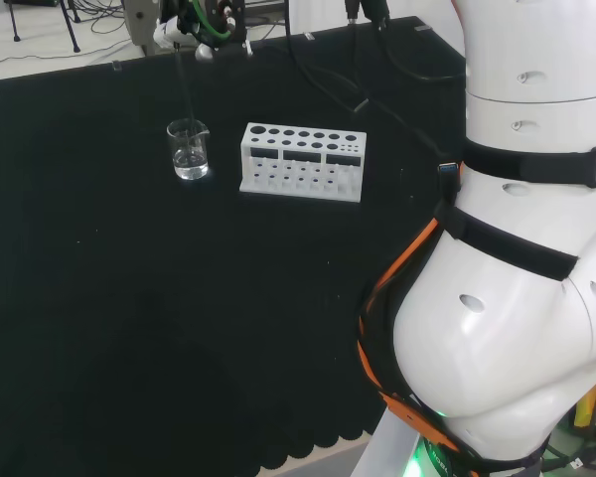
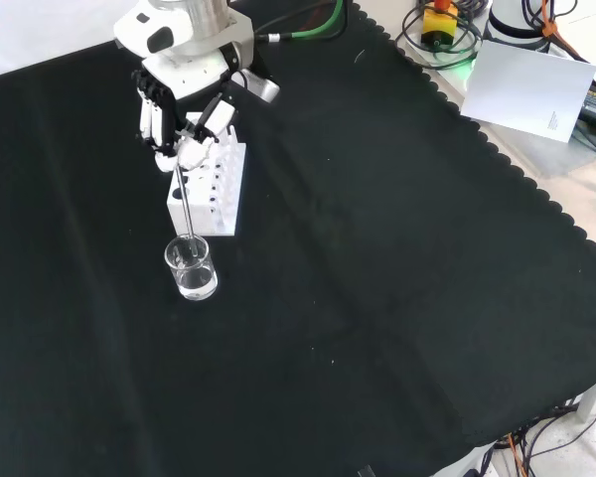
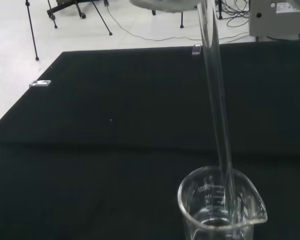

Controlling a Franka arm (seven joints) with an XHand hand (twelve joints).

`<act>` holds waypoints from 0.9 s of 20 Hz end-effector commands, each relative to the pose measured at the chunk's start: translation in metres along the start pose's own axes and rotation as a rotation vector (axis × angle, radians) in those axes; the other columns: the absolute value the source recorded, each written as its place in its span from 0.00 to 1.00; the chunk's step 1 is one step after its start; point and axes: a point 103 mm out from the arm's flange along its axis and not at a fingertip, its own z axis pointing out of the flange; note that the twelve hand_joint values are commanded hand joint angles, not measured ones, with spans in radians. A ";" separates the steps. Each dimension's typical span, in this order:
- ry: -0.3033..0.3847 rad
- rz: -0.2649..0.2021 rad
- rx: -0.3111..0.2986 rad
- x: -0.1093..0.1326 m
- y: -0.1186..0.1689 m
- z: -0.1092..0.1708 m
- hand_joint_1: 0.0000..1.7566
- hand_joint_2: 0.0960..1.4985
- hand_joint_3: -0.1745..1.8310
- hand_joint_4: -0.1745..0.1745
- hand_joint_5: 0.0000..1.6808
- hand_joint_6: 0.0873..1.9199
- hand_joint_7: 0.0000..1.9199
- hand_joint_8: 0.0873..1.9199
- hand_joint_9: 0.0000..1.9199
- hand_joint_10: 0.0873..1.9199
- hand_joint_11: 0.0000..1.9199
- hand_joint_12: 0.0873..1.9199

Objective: Stir in the beaker to the left of the white test tube rack with the glass rod.

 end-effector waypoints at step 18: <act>0.026 0.015 0.011 0.002 0.030 0.017 0.75 0.70 0.00 0.00 0.84 0.00 0.65 0.44 0.94 0.17 0.94 0.08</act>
